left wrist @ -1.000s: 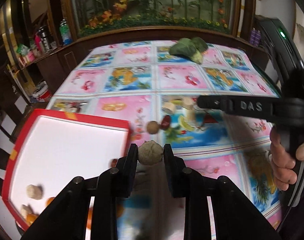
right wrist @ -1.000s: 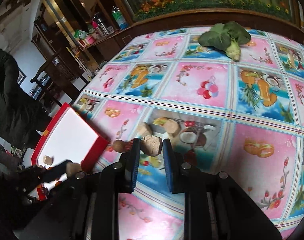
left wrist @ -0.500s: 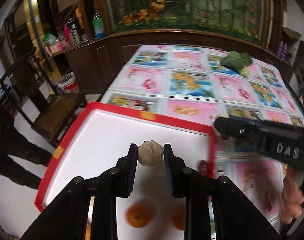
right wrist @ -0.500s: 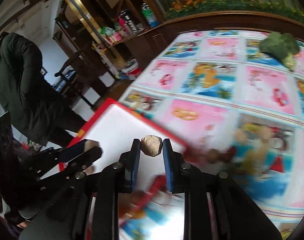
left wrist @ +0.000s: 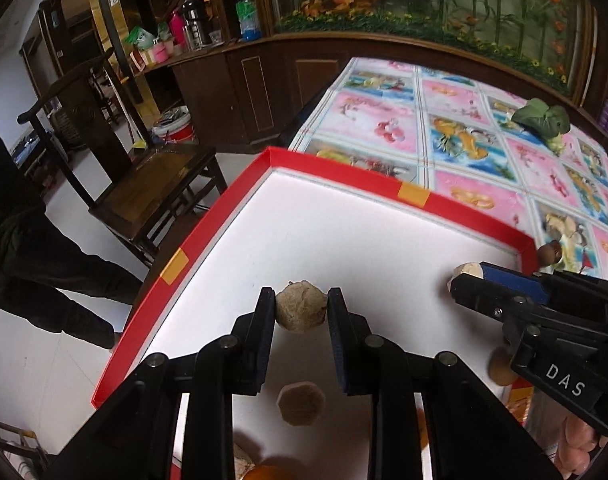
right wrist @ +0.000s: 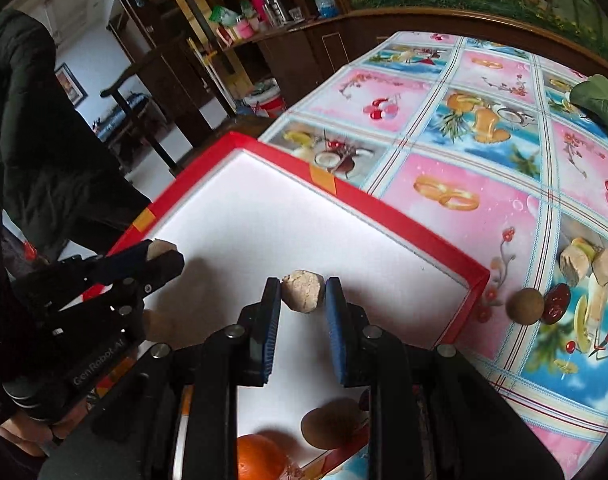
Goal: Organize fruits
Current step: 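Carry both beige snacks into the red tray and open both tools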
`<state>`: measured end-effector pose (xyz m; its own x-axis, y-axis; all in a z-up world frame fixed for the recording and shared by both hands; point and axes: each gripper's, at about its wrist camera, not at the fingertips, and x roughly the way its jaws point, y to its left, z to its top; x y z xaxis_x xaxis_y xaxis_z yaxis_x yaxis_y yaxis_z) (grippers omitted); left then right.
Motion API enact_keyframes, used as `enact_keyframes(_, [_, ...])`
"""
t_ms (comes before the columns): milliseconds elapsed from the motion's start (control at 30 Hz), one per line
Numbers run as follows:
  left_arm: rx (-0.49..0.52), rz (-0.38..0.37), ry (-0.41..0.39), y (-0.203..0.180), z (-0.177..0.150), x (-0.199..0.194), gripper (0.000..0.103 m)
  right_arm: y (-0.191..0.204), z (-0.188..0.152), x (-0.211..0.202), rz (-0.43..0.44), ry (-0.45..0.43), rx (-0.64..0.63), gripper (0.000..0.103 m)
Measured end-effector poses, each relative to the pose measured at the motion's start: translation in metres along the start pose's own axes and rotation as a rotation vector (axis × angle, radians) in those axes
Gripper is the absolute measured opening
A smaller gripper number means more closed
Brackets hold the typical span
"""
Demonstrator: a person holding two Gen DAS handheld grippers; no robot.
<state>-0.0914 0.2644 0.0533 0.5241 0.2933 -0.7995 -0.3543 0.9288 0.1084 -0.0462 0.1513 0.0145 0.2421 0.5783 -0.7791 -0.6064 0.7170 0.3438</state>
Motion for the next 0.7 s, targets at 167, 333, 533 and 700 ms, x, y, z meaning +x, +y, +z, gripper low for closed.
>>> enact_keyframes(167, [-0.013, 0.008, 0.026, 0.004, -0.003, 0.007, 0.025, 0.006, -0.004, 0.002, -0.004, 0.021, -0.026, 0.025])
enact_keyframes(333, [-0.019, 0.026, 0.046, 0.006, -0.007, 0.012, 0.025, 0.008, -0.007, 0.010, -0.031, 0.053, -0.038, 0.025])
enact_keyframes(533, [-0.013, 0.098, 0.041, -0.002, -0.010, 0.010, 0.038, 0.005, -0.007, 0.011, -0.023, 0.069, -0.031, 0.026])
enact_keyframes(700, [0.015, 0.186, -0.026, -0.013, -0.013, -0.006, 0.051, 0.000, -0.003, -0.001, 0.007, 0.059, -0.021, 0.026])
